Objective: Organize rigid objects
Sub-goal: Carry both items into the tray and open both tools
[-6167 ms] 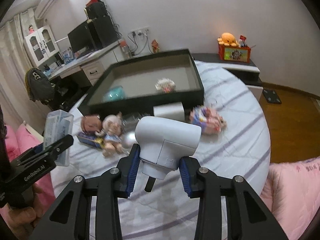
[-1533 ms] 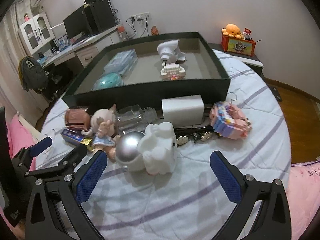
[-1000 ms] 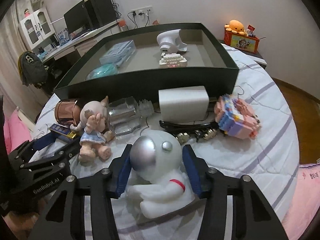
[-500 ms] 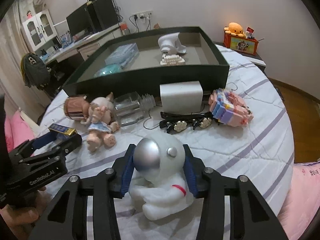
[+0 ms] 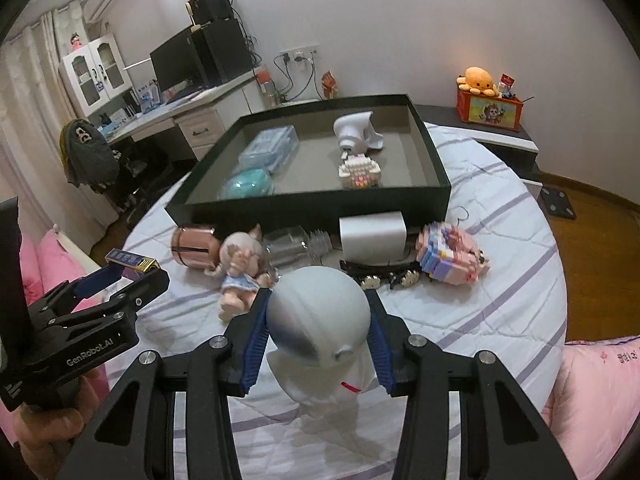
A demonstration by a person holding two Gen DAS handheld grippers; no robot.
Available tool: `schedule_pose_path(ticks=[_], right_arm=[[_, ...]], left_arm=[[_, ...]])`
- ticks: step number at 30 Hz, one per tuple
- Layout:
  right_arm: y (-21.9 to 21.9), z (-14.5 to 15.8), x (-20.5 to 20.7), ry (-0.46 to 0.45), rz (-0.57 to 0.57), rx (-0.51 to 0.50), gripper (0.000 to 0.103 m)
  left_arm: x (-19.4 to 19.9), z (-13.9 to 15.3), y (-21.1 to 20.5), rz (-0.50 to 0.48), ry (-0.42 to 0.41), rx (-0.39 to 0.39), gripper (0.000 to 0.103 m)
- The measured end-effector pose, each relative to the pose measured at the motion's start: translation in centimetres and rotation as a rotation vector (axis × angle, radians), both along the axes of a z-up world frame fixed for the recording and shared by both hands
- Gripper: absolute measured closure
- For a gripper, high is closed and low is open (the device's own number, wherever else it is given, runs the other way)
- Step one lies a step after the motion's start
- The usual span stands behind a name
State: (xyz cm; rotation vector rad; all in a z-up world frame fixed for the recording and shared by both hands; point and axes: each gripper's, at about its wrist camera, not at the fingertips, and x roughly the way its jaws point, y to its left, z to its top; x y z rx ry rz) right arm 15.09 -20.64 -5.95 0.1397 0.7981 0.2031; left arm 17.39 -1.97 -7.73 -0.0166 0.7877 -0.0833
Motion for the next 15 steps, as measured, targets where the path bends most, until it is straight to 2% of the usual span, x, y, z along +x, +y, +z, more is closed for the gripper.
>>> schedule_pose_path(ticks=[6, 15], right_arm=[[0.4, 1.6, 0.0, -0.033, 0.019, 0.004, 0.057], [1.1, 6.6, 2.8, -0.141, 0.061, -0.02, 0.057]], left_arm=[[0.4, 1.8, -0.4, -0.014, -0.042, 0.008, 0.02], [3.9, 6.9, -1.3, -0.016, -0.144, 0.014, 0.02]])
